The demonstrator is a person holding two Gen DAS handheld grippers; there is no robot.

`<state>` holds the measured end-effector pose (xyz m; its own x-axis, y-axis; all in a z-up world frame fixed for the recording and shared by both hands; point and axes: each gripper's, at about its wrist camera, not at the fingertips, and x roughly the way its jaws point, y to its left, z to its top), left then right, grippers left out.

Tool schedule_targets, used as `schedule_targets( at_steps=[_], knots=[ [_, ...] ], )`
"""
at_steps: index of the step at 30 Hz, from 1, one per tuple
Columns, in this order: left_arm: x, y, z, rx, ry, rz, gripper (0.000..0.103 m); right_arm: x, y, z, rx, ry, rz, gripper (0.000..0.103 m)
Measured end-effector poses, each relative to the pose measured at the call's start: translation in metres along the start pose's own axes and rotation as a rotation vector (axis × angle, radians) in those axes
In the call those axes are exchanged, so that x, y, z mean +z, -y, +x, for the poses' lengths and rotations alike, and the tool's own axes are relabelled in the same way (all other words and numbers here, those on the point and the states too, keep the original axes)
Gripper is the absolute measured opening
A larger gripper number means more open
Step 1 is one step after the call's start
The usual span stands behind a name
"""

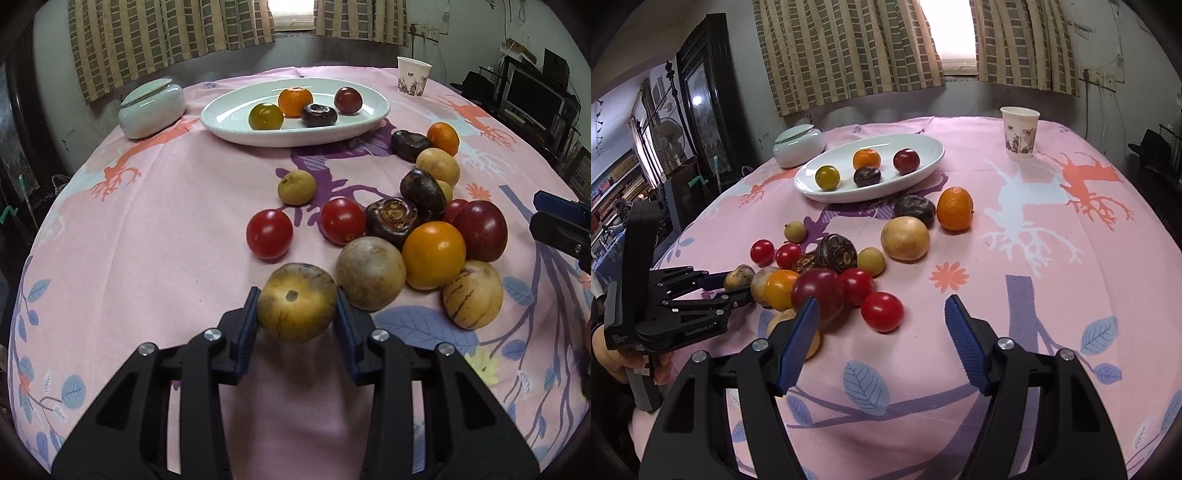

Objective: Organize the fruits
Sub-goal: 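Grasp a tan round fruit with the left gripper while the right grasps a pale brown fruit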

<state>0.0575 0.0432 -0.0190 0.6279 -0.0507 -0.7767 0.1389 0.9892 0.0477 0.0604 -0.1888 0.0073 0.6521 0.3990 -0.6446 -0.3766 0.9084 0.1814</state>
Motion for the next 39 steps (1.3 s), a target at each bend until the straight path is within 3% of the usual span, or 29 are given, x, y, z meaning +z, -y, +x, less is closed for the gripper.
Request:
schedule_targets(
  at_steps=[3,6,9,13,15,20,22,23,24,25,32,39],
  knots=[
    [0.002,-0.009,-0.003,-0.041,0.002,-0.044,0.039,-0.001,-0.003,0.003,0.022,-0.022,-0.012,0.071],
    [0.007,-0.011,-0.012,0.002,0.046,-0.029,0.039,-0.002,-0.016,0.002,0.079,-0.042,-0.029,0.071],
    [0.008,-0.015,-0.019,-0.029,0.062,-0.040,0.039,-0.005,-0.035,0.004,0.157,-0.108,-0.036,0.071],
    [0.007,-0.022,-0.022,-0.063,0.057,-0.073,0.039,-0.016,-0.068,0.018,0.070,-0.180,-0.162,0.071],
    [0.006,-0.026,-0.023,-0.092,0.047,-0.099,0.039,-0.016,-0.077,0.024,0.047,-0.186,-0.179,0.071],
    [0.006,-0.035,-0.023,-0.071,0.042,-0.137,0.039,-0.009,-0.088,0.041,-0.044,-0.202,-0.192,0.070],
    [0.006,-0.037,-0.023,-0.092,0.037,-0.150,0.039,-0.009,-0.089,0.048,-0.077,-0.224,-0.200,0.065],
    [0.006,-0.037,-0.023,-0.097,0.035,-0.151,0.039,-0.010,-0.089,0.051,-0.089,-0.237,-0.203,0.059],
    [0.006,-0.036,-0.022,-0.091,0.034,-0.147,0.039,-0.012,-0.089,0.054,-0.092,-0.251,-0.202,0.042],
    [0.006,-0.035,-0.022,-0.085,0.033,-0.142,0.039,-0.013,-0.088,0.055,-0.072,-0.258,-0.191,0.042],
    [0.005,-0.033,-0.021,-0.057,0.040,-0.129,0.039,-0.019,-0.086,0.040,-0.005,-0.255,-0.181,0.042],
    [0.006,-0.036,-0.020,-0.026,0.022,-0.137,0.039,-0.009,-0.064,-0.009,0.043,-0.164,-0.144,0.042]
  ],
)
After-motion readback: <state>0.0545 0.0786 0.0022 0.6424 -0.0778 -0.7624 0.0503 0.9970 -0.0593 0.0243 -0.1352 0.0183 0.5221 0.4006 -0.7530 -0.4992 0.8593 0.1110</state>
